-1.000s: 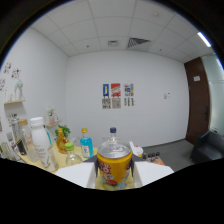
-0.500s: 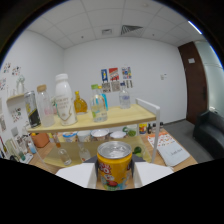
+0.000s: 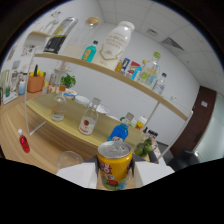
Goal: Make me a cup of Vodka Sunrise.
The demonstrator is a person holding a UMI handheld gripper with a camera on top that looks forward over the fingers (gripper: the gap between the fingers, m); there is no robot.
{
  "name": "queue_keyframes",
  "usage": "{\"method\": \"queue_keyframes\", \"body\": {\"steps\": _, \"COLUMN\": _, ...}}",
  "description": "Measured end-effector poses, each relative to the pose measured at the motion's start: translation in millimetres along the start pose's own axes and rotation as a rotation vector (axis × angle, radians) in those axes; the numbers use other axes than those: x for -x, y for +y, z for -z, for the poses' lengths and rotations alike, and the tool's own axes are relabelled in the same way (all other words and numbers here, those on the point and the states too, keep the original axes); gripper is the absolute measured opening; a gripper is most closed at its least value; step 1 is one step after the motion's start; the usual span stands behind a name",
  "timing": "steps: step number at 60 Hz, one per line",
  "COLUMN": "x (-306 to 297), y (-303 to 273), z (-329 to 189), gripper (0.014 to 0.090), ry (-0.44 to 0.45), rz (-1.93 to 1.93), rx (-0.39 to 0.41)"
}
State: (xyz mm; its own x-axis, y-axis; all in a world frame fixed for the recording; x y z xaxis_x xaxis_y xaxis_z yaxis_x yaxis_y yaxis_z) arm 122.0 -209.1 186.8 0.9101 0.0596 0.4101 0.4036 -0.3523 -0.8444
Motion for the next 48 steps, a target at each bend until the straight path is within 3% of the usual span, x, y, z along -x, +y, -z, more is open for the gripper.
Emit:
{"method": "queue_keyframes", "body": {"steps": 16, "x": 11, "y": -21, "z": -2, "gripper": 0.0509, "ry": 0.052, "rz": 0.651, "rx": -0.048}}
{"method": "queue_keyframes", "body": {"steps": 36, "x": 27, "y": -29, "z": -4, "gripper": 0.0506, "ry": 0.185, "rz": 1.476, "rx": -0.104}}
{"method": "queue_keyframes", "body": {"steps": 48, "x": 35, "y": -23, "z": -4, "gripper": 0.0511, "ry": 0.178, "rz": 1.545, "rx": -0.077}}
